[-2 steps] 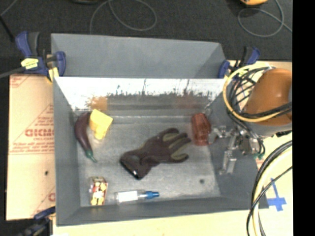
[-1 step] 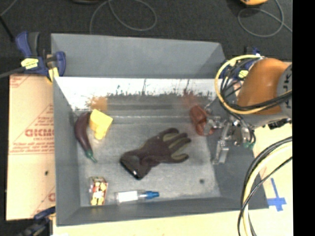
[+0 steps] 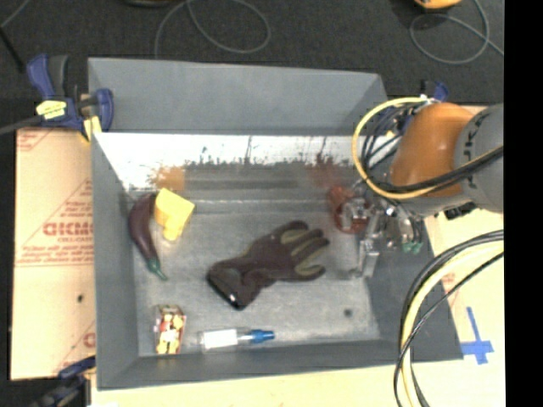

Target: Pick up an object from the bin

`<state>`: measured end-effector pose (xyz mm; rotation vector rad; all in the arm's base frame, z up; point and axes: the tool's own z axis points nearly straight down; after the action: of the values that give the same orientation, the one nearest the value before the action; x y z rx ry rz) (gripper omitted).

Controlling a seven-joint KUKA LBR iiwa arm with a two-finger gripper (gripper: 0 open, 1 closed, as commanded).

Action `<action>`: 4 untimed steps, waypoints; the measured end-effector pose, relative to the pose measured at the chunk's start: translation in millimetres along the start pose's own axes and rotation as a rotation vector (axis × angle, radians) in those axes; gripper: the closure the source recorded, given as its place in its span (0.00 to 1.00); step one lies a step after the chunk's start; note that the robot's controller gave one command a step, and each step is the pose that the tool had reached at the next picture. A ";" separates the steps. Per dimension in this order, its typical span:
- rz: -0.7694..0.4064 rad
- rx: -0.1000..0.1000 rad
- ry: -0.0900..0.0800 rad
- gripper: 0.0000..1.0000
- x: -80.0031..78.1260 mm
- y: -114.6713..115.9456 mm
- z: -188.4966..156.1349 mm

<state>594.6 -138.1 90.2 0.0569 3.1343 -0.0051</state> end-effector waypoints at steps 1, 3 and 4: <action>-0.014 0.001 0.028 0.00 -32.1 28.3 16.7; 0.079 0.003 0.000 1.00 -24.0 123.8 3.4; 0.079 0.003 0.000 1.00 -24.0 123.7 3.4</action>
Offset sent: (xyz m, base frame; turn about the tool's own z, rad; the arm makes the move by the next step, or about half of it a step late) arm 0.0311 0.0773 -0.0202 0.1652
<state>623.1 -15.4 86.6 0.1799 3.1299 -0.0096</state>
